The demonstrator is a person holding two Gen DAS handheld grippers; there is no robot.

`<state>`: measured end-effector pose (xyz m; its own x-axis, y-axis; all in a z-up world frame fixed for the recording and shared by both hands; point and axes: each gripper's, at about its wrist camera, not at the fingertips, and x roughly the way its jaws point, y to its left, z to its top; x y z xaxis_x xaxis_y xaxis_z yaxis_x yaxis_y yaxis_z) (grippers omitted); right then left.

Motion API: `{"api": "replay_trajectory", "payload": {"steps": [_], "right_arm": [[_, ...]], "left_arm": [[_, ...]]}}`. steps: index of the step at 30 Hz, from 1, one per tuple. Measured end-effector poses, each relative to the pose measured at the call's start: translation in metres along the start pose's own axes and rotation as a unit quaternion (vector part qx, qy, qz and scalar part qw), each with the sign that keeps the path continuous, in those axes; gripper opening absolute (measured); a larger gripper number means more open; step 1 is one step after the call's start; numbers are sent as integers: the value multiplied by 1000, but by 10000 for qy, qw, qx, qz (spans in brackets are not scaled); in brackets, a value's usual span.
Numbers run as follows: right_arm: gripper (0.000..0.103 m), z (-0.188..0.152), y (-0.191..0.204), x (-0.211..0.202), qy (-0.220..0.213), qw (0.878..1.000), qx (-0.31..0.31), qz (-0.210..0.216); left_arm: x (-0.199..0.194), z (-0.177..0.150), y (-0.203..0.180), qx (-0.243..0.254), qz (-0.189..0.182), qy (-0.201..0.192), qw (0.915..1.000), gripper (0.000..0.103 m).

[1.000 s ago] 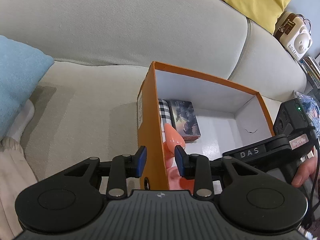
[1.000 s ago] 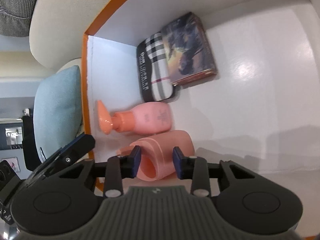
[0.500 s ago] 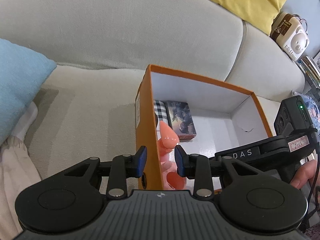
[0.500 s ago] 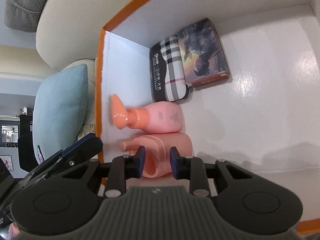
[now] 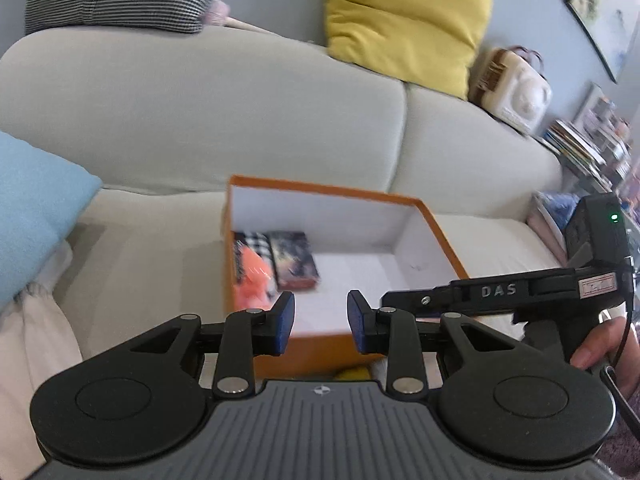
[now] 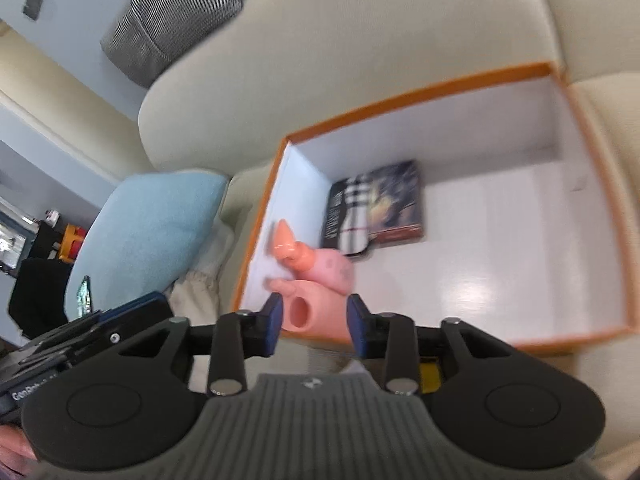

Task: Organize rigid objects
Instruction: 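Grasp the dark blue shampoo bottle in front of the box with left tool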

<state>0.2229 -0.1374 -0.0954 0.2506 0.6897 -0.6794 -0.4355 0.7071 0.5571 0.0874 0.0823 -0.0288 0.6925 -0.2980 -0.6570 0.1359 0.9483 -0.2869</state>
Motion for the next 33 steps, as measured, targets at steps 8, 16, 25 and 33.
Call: {"api": "replay_trajectory", "payload": {"steps": [8, 16, 25, 33], "right_arm": [[46, -59, -35, -50, -589, 9947, -195, -816], [46, -98, -87, -52, -249, 9845, 120, -1733], [50, -98, -109, -43, 287, 9809, -68, -1925], [52, -81, -122, -27, 1213, 9716, -731, -1896]], "left_arm": [[27, -44, -17, -374, -206, 601, 9973, 36], [67, -84, -61, 566, -505, 1256, 9892, 43], [102, -106, -117, 2507, -352, 1342, 9581, 61], [143, -118, -144, 3776, -318, 1602, 9115, 65]]}}
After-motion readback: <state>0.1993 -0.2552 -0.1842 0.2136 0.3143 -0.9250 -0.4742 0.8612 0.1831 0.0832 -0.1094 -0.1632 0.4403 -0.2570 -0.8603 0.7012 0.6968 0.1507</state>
